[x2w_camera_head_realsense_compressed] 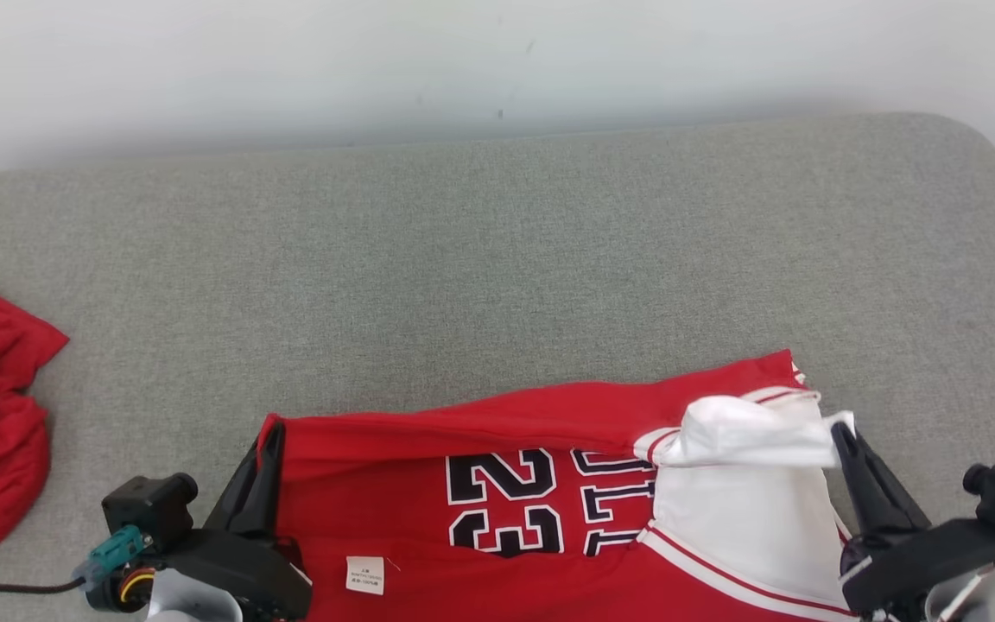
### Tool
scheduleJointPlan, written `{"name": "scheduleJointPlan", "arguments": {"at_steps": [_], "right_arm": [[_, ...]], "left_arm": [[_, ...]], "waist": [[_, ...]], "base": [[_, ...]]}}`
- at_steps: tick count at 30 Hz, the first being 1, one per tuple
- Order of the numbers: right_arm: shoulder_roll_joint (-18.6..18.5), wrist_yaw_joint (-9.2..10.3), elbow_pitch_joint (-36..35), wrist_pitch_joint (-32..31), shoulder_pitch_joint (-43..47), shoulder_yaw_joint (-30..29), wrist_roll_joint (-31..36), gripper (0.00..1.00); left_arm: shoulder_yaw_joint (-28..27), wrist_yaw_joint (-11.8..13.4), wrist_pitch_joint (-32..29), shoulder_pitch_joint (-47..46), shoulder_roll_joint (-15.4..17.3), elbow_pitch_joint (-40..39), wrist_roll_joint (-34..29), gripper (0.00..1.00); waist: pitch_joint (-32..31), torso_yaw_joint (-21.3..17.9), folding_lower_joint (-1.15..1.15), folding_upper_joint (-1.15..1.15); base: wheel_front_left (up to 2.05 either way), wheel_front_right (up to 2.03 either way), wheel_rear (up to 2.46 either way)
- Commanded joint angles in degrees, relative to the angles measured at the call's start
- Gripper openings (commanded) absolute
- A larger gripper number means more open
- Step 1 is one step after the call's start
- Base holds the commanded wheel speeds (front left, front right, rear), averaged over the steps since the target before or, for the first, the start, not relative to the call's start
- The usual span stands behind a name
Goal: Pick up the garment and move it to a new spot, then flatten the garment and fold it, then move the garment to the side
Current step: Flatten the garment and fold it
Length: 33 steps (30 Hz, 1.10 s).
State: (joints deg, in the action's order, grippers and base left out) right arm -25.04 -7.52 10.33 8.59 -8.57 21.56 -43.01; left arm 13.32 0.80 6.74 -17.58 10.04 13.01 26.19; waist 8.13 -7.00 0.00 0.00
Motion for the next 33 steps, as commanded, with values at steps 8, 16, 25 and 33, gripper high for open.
{"name": "scheduleJointPlan", "arguments": {"at_steps": [8,16,25,33], "right_arm": [[2.7,0.05,-3.4,-3.7,6.0,-4.5,4.1,0.0],[4.6,0.05,-4.4,-5.7,8.4,-7.7,7.5,1.0],[5.8,0.05,-7.3,-6.4,10.1,-11.8,8.7,1.0],[7.1,0.05,-5.9,-9.6,10.4,-15.0,12.5,1.0]], "left_arm": [[0.7,0.2,2.0,1.8,-0.3,1.3,-0.1,0.0],[0.9,1.4,3.3,3.2,-0.4,2.7,-0.7,1.0],[0.0,3.3,5.7,6.6,-0.3,-0.6,-0.7,1.0],[-1.6,5.2,7.6,9.6,-0.4,-4.1,-1.5,1.0]], "waist": [[-0.8,0.3,0.0,0.0],[-2.0,0.5,0.0,0.0],[-3.1,1.7,0.0,0.0],[-3.6,2.9,0.0,0.0]], "base": [[0.0,0.0,0.0],[0.0,0.0,0.0],[0.0,0.0,0.0],[0.0,0.0,0.0]]}}
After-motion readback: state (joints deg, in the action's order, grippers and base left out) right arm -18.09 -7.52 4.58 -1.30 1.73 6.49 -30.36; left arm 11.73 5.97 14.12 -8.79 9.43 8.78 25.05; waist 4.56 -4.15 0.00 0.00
